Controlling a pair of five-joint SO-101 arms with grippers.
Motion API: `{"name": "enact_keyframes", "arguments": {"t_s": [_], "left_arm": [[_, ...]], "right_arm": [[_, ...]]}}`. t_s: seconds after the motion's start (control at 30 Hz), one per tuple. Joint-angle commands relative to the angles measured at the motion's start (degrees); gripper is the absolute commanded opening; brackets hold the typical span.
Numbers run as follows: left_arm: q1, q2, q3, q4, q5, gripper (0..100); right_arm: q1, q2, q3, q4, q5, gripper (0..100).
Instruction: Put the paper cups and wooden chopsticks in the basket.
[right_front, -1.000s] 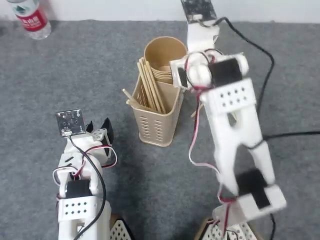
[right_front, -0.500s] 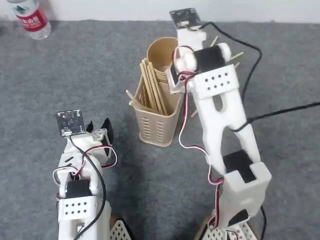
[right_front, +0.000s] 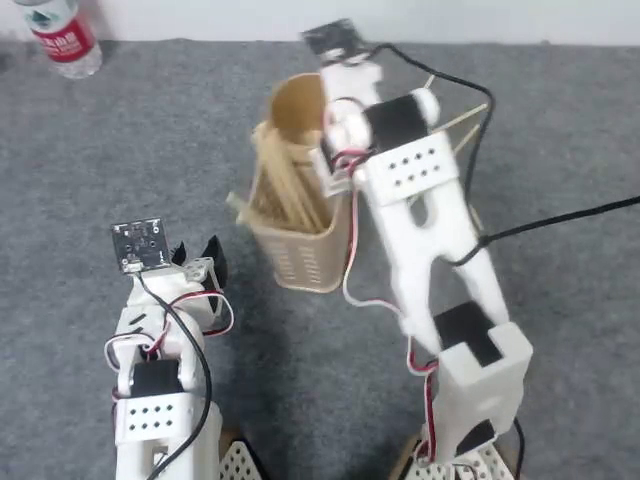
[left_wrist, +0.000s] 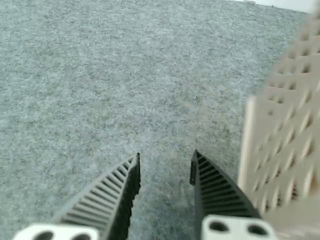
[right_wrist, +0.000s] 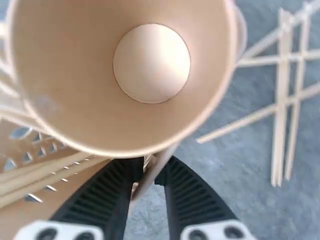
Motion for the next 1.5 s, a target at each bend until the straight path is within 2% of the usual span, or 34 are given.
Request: {"name": "enact_keyframes", "arguments": {"t_s": [0.0, 0.2, 0.37, 0.6, 0.8, 0.87, 1.03, 1.17, 1.37, 1.47], "left_arm": [[0.26, -0.62, -0.92, -0.35, -0.53, 17], [0.26, -0.62, -0.92, -0.35, -0.53, 17], [0.26, -0.62, -0.92, -0.35, -0.53, 17], [0.26, -0.62, -0.92, -0.35, -0.53, 17], [0.26, -0.62, -0.92, -0.35, -0.53, 17], [0.26, -0.62, -0.92, -0.35, -0.53, 17], [0.26, -0.62, -0.92, -0.35, -0.53, 17], [0.26, -0.62, -0.92, -0.35, -0.53, 17], [0.35, -0.62, -0.92, -0.18, -0.53, 17], [0.35, -0.62, -0.92, -0.18, -0.53, 17]], "right_arm": [[-5.58, -3.82, -0.88, -2.33, 2.02, 0.7], [-5.85, -3.47, -0.79, -5.85, 2.11, 0.7], [-5.76, 0.48, -0.88, -6.81, 6.59, 2.4], [-4.53, -3.47, -5.10, -6.90, 6.95, 28.6], [-0.22, -11.12, -11.87, -6.02, 12.48, 20.5], [4.00, -12.26, -11.87, -5.23, 13.01, 17.7], [17.45, -9.54, -10.55, -4.79, 13.01, 18.3], [23.34, -1.45, -8.70, -6.11, 12.40, 18.0], [26.77, 11.21, -8.79, -11.82, 1.41, 18.3], [26.07, 15.78, -8.79, -16.22, -0.44, 18.4]]}}
